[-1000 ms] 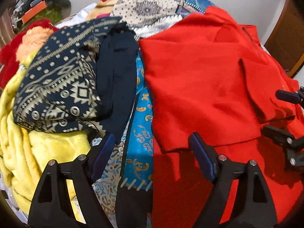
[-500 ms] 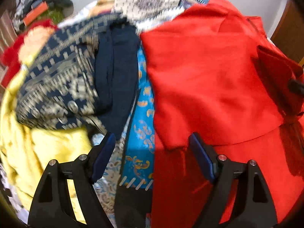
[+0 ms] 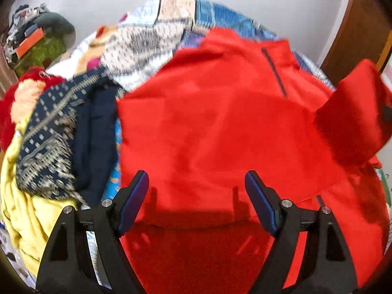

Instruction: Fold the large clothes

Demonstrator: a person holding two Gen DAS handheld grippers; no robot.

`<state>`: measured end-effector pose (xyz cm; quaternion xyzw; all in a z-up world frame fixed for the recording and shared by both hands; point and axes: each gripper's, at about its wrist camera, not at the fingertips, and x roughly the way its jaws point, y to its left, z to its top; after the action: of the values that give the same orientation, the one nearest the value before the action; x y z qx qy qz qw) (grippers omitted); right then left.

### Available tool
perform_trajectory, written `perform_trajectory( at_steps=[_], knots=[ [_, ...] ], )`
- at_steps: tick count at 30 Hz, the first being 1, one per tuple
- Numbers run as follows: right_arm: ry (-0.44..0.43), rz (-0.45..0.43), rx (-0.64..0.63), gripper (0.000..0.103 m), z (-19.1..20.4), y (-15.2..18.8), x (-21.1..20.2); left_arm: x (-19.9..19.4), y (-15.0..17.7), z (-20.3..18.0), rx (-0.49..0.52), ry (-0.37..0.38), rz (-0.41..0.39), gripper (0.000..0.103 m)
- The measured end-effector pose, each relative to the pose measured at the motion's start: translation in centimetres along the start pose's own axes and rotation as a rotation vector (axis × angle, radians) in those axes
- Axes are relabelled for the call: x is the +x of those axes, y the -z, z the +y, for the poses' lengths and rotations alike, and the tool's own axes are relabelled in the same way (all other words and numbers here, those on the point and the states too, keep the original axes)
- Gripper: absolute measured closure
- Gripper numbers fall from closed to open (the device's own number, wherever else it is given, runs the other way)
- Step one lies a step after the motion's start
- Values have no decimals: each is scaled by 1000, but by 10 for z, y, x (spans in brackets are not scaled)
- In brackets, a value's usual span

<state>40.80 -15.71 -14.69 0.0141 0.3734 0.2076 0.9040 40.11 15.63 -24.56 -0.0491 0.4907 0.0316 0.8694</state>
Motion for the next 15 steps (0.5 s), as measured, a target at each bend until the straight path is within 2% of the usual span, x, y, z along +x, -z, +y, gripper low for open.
perform_trajectory(
  at_steps=[3, 5, 9, 15],
  knots=[
    [23, 13, 46, 93, -33, 11, -3, 20, 7, -6, 1, -69, 54, 29],
    [44, 27, 63, 93, -52, 19, -1, 32, 13, -5, 0, -84, 78, 28],
    [104, 103, 67, 93, -83, 40, 17, 34, 15, -1, -19, -77, 78, 24],
    [211, 203, -6, 93, -102, 63, 44, 36, 19, -10, 24, -134, 59, 21]
  ],
)
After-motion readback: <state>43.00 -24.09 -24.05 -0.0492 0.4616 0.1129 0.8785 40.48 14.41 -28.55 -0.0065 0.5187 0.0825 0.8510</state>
